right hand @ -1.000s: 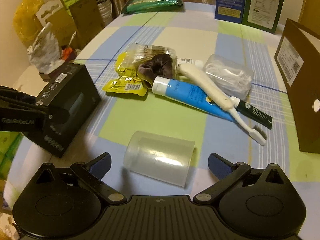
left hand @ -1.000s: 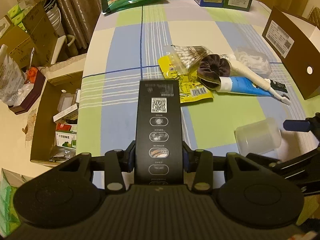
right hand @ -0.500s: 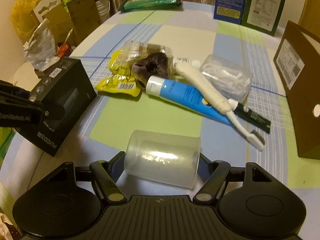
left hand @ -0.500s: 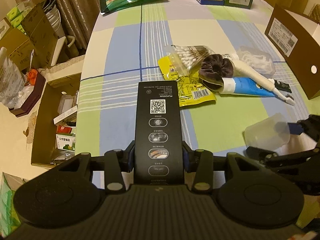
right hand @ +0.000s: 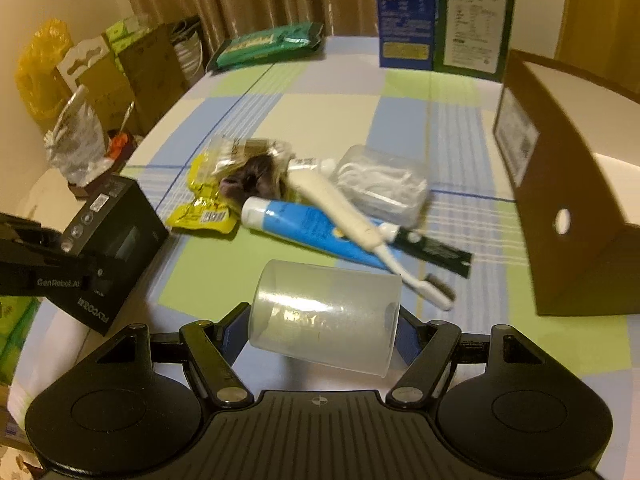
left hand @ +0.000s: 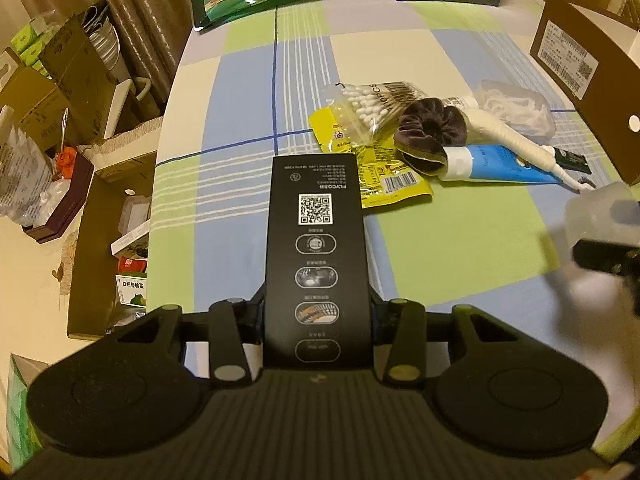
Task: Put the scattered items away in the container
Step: 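Carry the black box and clear cup into the cardboard box with both grippers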
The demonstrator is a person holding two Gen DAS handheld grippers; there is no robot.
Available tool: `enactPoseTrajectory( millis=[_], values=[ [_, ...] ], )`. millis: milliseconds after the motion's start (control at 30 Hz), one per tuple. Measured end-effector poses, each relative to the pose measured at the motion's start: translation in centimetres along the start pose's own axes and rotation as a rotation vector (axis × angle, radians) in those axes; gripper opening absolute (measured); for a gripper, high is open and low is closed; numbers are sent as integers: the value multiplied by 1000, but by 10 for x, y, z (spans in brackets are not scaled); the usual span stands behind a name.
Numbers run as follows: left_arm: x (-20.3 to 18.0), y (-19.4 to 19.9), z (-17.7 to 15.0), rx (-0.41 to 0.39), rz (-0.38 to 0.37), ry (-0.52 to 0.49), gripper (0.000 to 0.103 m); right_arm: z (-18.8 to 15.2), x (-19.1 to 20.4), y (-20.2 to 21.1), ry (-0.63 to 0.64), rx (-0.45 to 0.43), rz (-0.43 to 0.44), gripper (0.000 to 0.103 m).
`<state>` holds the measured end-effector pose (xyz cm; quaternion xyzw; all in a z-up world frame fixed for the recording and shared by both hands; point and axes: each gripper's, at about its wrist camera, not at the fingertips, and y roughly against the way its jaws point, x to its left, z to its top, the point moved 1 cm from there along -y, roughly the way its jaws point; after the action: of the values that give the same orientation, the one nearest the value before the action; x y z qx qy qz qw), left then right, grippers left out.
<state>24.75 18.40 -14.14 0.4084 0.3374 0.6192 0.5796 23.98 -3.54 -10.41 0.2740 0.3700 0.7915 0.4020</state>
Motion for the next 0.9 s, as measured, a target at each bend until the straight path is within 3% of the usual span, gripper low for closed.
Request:
enactPoseTrajectory(
  millis=[400,600,900],
  values=[
    [-31,62,6,-117,-55,22,39,-2,-55,54,-60,-60,22,70],
    [-78,95,24,-198,-144,2,39,0,-88,88,-51,-98,24,70],
    [-160,115,54,-269,-220,-52,38,2,-163,131,-73,-155,-5,70]
  ],
)
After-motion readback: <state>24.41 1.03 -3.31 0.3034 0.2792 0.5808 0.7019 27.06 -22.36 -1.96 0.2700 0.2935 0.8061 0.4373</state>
